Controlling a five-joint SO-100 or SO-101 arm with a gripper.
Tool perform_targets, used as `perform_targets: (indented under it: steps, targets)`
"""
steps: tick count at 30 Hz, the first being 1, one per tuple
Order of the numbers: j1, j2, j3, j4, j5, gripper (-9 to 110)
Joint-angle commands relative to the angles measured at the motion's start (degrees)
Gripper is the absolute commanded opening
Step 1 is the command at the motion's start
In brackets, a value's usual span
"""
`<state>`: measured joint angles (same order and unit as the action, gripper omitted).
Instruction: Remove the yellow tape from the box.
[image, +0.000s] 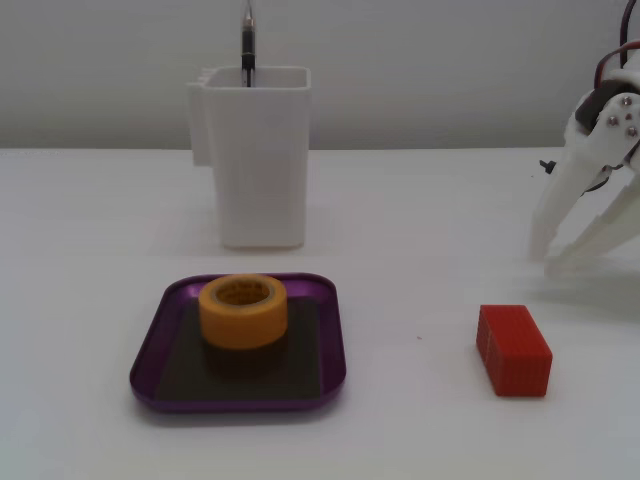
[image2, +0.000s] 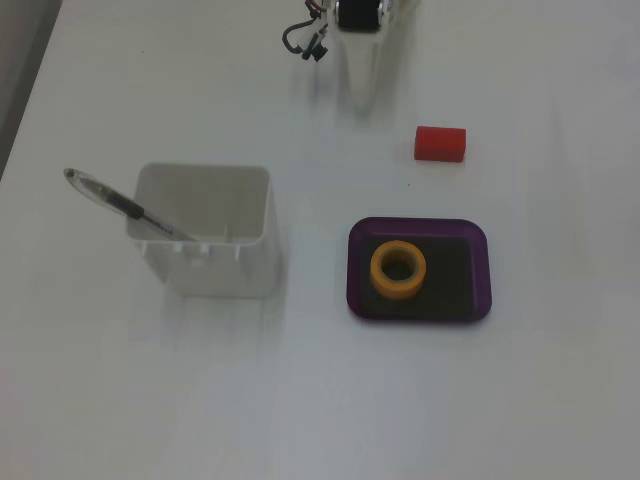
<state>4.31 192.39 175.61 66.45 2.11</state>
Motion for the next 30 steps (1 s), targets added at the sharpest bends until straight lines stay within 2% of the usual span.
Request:
perform_targets:
  steps: [1, 23, 30]
  targets:
    - [-0.6, 4.9, 0.3, -0.9, -0.1, 0]
    - [-0.6, 4.9, -0.3, -0.8, -0.2, 0]
    - [-0.6, 4.7, -9.4, -0.7, -0.2, 0]
